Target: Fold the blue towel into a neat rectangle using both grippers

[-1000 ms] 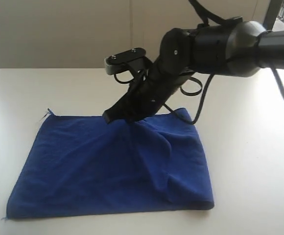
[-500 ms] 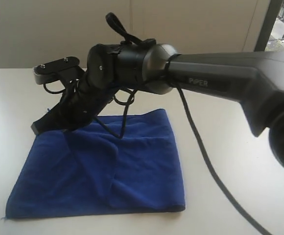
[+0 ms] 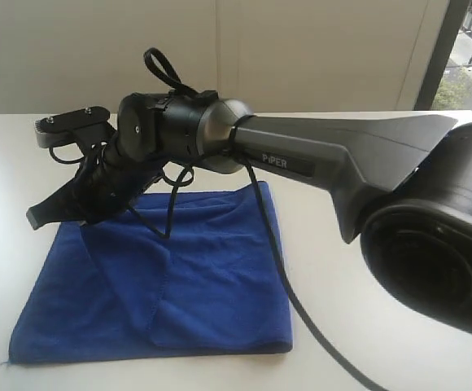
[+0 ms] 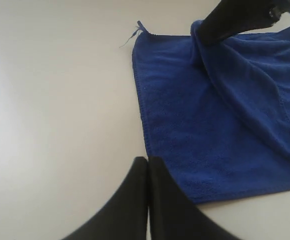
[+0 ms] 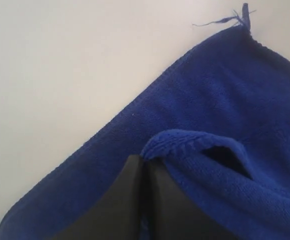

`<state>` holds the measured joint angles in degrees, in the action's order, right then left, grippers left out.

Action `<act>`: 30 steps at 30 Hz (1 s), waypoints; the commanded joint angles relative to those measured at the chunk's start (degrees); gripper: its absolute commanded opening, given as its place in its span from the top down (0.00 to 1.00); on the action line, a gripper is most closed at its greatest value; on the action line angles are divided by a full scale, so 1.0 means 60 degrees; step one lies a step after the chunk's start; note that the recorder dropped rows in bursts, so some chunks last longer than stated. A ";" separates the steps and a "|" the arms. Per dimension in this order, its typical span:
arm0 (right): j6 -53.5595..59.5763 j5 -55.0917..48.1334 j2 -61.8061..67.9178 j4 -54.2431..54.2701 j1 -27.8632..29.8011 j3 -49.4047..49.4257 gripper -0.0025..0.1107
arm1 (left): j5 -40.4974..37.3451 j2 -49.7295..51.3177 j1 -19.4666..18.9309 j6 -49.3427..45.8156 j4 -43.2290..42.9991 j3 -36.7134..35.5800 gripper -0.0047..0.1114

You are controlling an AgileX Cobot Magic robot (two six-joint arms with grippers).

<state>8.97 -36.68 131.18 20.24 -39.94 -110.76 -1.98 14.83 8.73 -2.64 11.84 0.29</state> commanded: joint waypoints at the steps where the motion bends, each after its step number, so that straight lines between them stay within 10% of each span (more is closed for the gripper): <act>1: 0.0093 0.0271 0.0043 0.0141 0.0001 -0.0100 0.83 | 0.0035 -0.0058 -0.0010 -0.0024 0.0002 -0.0048 0.96; 8: 0.0562 0.0198 -0.0202 0.0204 0.0001 -0.0113 0.42 | 0.0035 -0.0058 -0.0010 -0.0024 0.0002 -0.0048 0.96; 17: -0.0013 -0.2102 -0.1330 -0.3571 0.0437 -0.0072 0.56 | 0.0035 -0.0058 -0.0010 -0.0024 0.0002 -0.0048 0.96; 30: 0.0674 -0.1450 -0.2693 -0.3544 0.2204 0.4034 0.82 | 0.0035 -0.0058 -0.0010 -0.0024 0.0002 -0.0048 0.96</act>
<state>10.95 -49.09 117.38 -1.50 -27.85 -92.48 -1.98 14.83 8.73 -2.64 11.84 0.29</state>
